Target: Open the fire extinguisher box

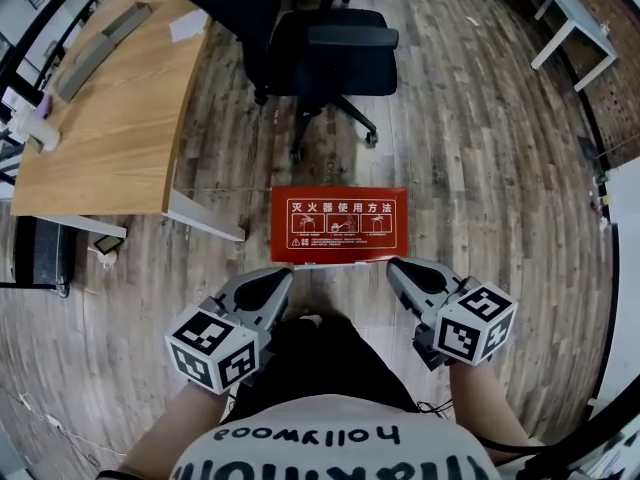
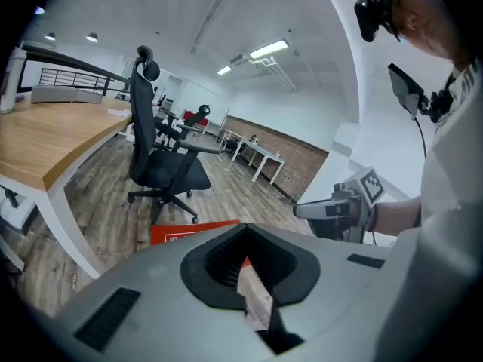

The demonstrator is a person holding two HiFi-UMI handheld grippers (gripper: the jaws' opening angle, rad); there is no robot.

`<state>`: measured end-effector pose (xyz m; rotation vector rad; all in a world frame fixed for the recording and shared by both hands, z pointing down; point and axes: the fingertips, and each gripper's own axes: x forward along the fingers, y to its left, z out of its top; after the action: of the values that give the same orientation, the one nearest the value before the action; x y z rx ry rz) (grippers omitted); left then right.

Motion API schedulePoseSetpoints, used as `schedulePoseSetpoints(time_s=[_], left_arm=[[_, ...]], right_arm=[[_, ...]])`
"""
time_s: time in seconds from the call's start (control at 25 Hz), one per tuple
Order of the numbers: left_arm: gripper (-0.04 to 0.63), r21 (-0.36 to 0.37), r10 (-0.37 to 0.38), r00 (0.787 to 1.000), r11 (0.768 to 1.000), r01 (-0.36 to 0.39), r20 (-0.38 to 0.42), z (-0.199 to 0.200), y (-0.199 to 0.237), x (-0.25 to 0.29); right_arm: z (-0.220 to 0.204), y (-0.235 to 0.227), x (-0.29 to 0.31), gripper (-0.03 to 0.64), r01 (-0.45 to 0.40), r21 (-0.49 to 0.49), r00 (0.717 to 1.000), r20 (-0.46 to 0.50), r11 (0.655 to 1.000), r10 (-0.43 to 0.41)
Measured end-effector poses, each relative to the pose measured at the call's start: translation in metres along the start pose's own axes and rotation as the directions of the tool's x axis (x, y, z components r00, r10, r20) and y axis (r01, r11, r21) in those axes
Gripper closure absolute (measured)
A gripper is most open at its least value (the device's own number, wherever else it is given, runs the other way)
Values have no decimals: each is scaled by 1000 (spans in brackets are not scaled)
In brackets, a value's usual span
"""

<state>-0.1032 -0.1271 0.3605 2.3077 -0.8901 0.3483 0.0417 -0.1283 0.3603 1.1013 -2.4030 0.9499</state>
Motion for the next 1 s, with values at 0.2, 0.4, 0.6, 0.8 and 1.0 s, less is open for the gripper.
schedulePoseSetpoints(time_s=[0.2, 0.4, 0.6, 0.8, 1.0], left_arm=[[589, -19, -8, 1000, 1000, 8, 3, -22, 1, 14], [590, -124, 40, 999, 992, -36, 32, -56, 11, 29], [590, -204, 81, 993, 977, -62, 85, -82, 11, 44], [590, -240, 28, 990, 971, 5, 136, -113, 14, 50], [589, -362, 16, 977, 930, 63, 212, -139, 37, 50]], right_arm=[[-25, -20, 11, 607, -20, 17, 999, -41, 1000, 21], [-58, -45, 24, 607, -15, 147, 999, -31, 989, 20], [-96, -46, 35, 607, -99, 259, 995, 6, 961, 101], [-129, -39, 41, 607, -209, 269, 977, 89, 940, 192], [-159, -43, 48, 607, -206, 308, 977, 123, 929, 176]])
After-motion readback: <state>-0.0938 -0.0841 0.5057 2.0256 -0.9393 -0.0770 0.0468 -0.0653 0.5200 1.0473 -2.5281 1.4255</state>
